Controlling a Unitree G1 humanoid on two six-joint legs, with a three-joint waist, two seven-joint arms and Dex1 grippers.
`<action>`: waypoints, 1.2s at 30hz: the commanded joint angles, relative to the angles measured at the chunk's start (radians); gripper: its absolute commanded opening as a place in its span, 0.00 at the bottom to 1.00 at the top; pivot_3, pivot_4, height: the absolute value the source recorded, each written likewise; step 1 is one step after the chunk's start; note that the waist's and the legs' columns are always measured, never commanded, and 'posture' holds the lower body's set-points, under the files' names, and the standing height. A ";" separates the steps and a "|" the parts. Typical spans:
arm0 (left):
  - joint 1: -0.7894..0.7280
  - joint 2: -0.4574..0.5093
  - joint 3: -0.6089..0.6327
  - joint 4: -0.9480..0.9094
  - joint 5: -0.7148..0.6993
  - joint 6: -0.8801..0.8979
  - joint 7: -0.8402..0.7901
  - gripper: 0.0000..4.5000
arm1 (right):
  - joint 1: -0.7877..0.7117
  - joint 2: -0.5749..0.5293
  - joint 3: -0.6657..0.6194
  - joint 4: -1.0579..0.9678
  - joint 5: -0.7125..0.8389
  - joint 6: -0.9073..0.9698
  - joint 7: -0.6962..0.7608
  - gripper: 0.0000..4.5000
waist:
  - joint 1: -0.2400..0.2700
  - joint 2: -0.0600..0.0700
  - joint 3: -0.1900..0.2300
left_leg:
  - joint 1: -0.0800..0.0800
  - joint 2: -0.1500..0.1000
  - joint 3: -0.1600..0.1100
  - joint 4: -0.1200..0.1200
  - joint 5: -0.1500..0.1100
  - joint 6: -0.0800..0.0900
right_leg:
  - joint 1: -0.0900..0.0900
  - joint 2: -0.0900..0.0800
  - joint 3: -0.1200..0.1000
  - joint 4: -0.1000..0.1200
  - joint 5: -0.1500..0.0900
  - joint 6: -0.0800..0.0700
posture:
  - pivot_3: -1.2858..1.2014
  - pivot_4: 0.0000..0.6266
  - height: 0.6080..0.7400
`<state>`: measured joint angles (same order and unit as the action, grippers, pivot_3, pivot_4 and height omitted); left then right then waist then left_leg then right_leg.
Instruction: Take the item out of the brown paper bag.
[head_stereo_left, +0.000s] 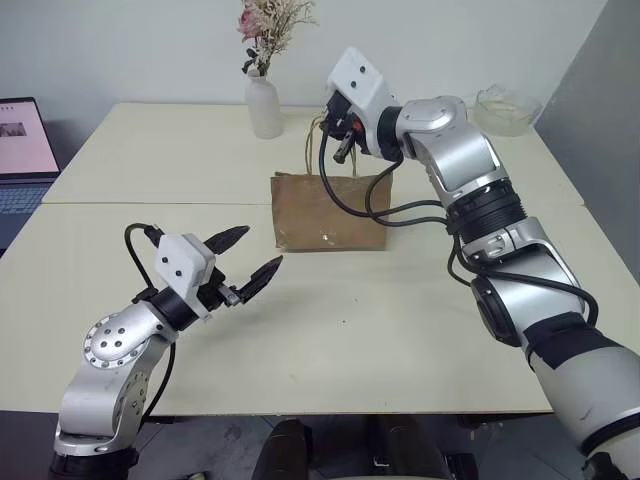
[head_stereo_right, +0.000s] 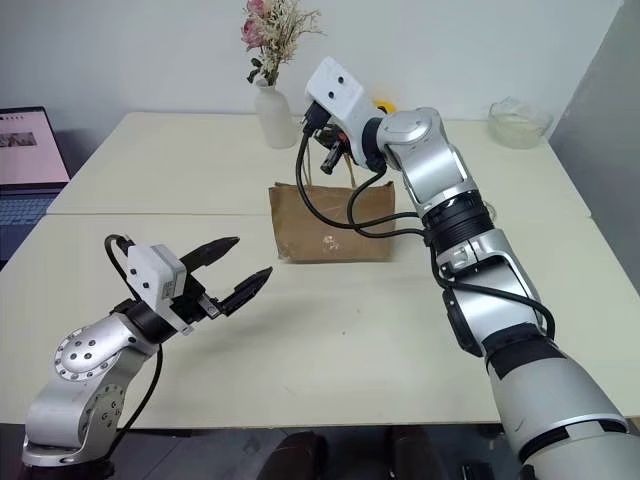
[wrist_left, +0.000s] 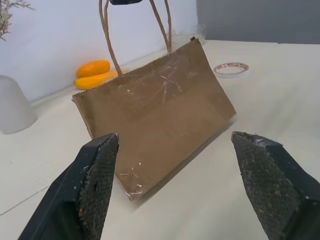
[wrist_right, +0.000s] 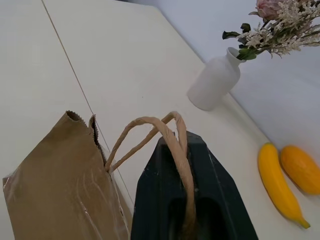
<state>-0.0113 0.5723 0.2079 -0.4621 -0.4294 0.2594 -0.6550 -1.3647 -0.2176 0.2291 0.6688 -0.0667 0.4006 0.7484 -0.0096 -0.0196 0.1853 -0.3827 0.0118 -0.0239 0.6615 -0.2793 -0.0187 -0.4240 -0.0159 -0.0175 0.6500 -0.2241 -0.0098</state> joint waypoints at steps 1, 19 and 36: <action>-0.017 0.005 0.033 -0.035 -0.028 0.005 0.010 0.84 | -0.013 -0.013 -0.007 -0.055 -0.004 0.005 0.003 0.28 | 0.000 0.000 0.000 | 0.000 0.000 0.000 0.000 0.000 0.000 | 0.000 0.000 0.000 0.000 0.000 0.000 | 0.52 0.24 1.00; -0.120 0.012 0.030 0.009 -0.086 0.115 0.070 0.84 | 0.458 -0.272 -0.196 -0.786 0.231 0.457 0.112 0.92 | 0.011 -0.001 -0.001 | 0.001 0.000 -0.002 0.001 0.000 0.000 | 0.002 0.000 -0.002 0.000 0.000 0.000 | 0.52 0.24 1.00; -1.048 0.019 -0.217 1.249 0.349 -0.292 0.008 0.01 | 1.296 -0.102 -0.320 -1.515 0.502 0.237 -0.118 0.92 | 0.002 -0.003 -0.001 | 0.003 -0.002 0.001 0.003 0.000 0.000 | 0.003 0.011 0.000 0.000 0.000 0.009 | 0.52 0.24 1.00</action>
<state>-0.9965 0.5929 0.0181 0.6456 -0.1356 0.0611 -0.6380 -0.0736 -0.3239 -0.0603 -0.7911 0.4014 0.6443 0.6669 -0.0077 -0.0226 0.1842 -0.3796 0.0093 -0.0218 0.6643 -0.2793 -0.0187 -0.4209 -0.0046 -0.0168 0.6492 -0.2237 -0.0004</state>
